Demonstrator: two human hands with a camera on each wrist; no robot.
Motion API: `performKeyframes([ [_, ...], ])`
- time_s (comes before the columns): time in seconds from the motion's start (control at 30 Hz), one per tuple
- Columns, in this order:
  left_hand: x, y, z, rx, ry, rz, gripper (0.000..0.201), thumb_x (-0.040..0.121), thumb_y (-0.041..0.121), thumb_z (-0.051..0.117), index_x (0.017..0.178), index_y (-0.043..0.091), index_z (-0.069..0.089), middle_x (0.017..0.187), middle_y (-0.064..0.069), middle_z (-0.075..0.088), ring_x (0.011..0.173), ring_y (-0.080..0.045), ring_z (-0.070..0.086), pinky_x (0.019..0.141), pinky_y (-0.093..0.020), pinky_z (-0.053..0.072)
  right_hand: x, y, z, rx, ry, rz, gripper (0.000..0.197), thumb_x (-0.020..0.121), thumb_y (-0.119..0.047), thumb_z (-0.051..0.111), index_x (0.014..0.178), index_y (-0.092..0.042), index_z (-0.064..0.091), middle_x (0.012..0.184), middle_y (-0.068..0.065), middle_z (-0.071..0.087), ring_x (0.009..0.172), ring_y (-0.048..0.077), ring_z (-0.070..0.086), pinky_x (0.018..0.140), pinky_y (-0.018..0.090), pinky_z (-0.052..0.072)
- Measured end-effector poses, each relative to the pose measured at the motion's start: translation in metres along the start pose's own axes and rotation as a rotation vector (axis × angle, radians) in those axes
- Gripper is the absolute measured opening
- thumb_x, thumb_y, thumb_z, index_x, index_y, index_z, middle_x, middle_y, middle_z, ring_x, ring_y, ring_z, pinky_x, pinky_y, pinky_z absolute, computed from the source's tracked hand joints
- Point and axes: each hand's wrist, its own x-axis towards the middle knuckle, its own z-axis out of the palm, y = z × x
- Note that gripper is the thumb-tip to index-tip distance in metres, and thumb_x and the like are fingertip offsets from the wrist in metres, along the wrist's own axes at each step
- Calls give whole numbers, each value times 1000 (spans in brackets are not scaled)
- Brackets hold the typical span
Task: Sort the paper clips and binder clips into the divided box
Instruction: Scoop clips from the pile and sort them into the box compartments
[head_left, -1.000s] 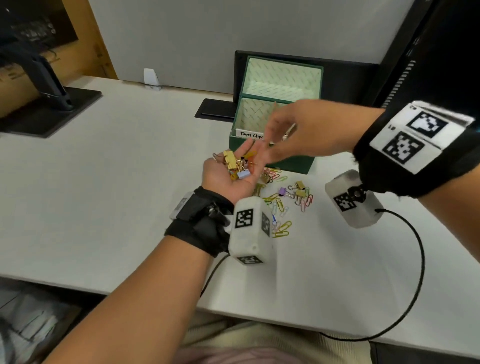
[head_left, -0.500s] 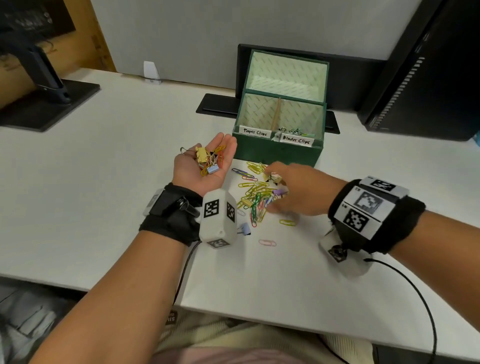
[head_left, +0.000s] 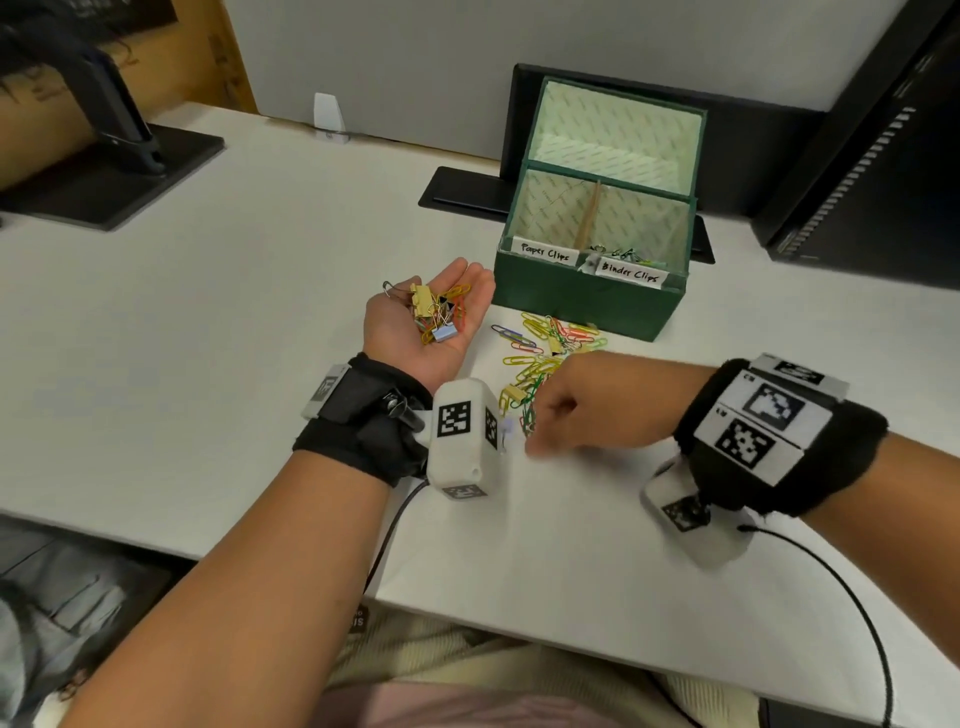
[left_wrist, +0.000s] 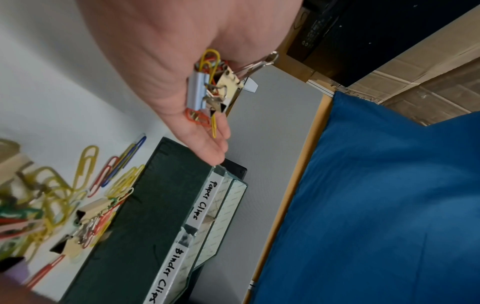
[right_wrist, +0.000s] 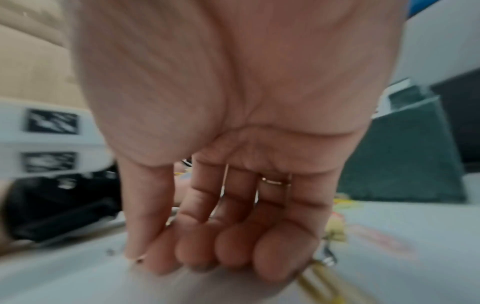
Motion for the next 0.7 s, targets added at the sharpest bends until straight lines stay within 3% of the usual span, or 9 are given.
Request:
performKeyframes([
  [0.13,-4,-1,1,20,1,1,45,99,20,32,101,-12,63,93,-24,67,87,-37,64,81,-47,55,0,9,-12,-5,174,66,45,78,-53,71,63,-16,51,59,-3,50,54,13,44,54,26,38],
  [0.23,-4,0,2,7,5,20,45,100,20,32,100,-12,63,94,-25,66,89,-37,63,86,-46,51,-1,-8,-2,-113,255,-140,42,73,-57,74,103,-31,60,102,-7,56,94,12,50,78,28,43],
  [0.3,-5,-2,1,12,5,23,45,100,20,32,100,-12,63,95,-25,66,90,-37,63,86,-46,50,6,-14,11,-264,143,-275,59,79,-54,69,132,-36,50,141,-9,40,126,16,36,103,33,36],
  [0.33,-6,-2,1,21,6,23,45,100,20,32,101,-12,62,95,-24,66,90,-37,63,86,-46,51,11,-15,16,-303,103,-310,57,83,-51,65,135,-34,49,150,-10,32,132,17,30,109,35,32],
  [0.4,-6,-2,1,38,13,25,44,99,20,31,103,-11,62,94,-24,67,89,-37,64,85,-45,52,19,-10,12,-282,80,-312,43,90,-40,60,132,-29,55,150,-10,37,133,17,35,108,38,35],
  [0.47,-6,-1,0,37,20,26,44,99,20,31,105,-11,62,96,-23,67,90,-36,64,86,-44,52,20,1,1,-270,135,-266,35,94,-32,59,128,-30,60,142,-11,50,130,16,43,105,38,39],
  [0.57,-6,-1,0,37,13,29,45,100,22,31,107,-10,62,99,-23,66,90,-37,64,86,-44,52,9,17,-13,-278,263,-123,46,87,-50,63,131,-39,57,147,-16,43,138,10,32,110,31,33],
  [0.63,-6,-2,0,40,9,27,45,100,22,31,108,-10,62,100,-24,66,91,-37,64,83,-46,55,1,23,-17,-149,335,21,79,70,-75,60,139,-41,44,149,-11,38,138,15,33,112,38,34],
  [0.7,-5,-2,0,36,9,25,45,100,22,32,108,-10,62,99,-24,67,91,-37,64,79,-47,57,-5,28,-19,-57,252,248,116,48,-90,54,148,-39,24,148,-3,31,134,23,37,109,45,37],
])
